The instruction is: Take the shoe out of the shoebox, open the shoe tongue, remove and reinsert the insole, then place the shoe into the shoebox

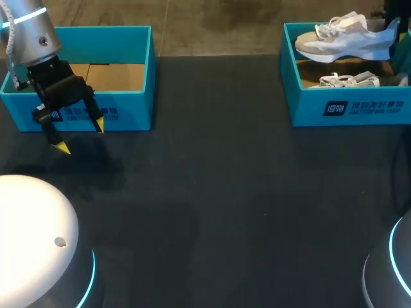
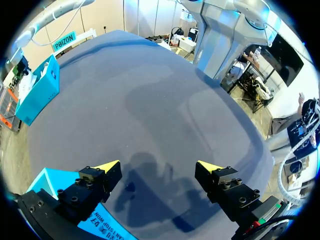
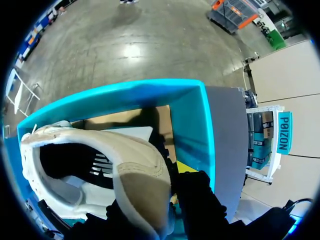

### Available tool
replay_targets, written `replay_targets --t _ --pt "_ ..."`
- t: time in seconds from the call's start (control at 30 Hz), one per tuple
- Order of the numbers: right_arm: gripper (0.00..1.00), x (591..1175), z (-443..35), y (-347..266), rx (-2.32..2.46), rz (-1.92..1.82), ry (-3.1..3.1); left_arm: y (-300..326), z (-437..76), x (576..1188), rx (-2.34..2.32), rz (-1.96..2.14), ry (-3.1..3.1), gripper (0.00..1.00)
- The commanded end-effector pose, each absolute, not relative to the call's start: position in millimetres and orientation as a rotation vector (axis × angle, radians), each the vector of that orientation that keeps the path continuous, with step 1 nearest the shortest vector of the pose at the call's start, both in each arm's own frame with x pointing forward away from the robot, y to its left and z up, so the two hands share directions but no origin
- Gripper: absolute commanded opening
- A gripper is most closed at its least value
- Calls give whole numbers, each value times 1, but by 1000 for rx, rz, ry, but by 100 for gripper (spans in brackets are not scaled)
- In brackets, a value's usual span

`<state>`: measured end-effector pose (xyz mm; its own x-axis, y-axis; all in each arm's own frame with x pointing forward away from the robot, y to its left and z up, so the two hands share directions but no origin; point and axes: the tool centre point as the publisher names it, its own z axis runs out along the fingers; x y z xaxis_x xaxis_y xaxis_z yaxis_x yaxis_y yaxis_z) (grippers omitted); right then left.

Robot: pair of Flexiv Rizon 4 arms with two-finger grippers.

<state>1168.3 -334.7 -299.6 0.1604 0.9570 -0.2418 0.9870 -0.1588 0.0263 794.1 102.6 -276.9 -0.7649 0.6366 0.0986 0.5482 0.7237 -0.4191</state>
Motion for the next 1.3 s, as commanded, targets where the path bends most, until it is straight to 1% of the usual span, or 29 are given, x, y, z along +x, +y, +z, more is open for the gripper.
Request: replay_targets --t 0.03,0.53,0.97,1.3 --pt "0 1168 -298 -334 2251 -247 1910 103 -277 794 -942 541 -2694 100" --pt "0 1160 -307 -328 2173 -222 1838 103 -277 794 -942 541 -2694 100" --pt "0 1164 -330 -329 2182 -218 1849 103 -277 794 -942 541 -2694 100" --pt "0 1152 -319 -326 2182 -203 1848 103 -277 794 -942 541 -2694 100"
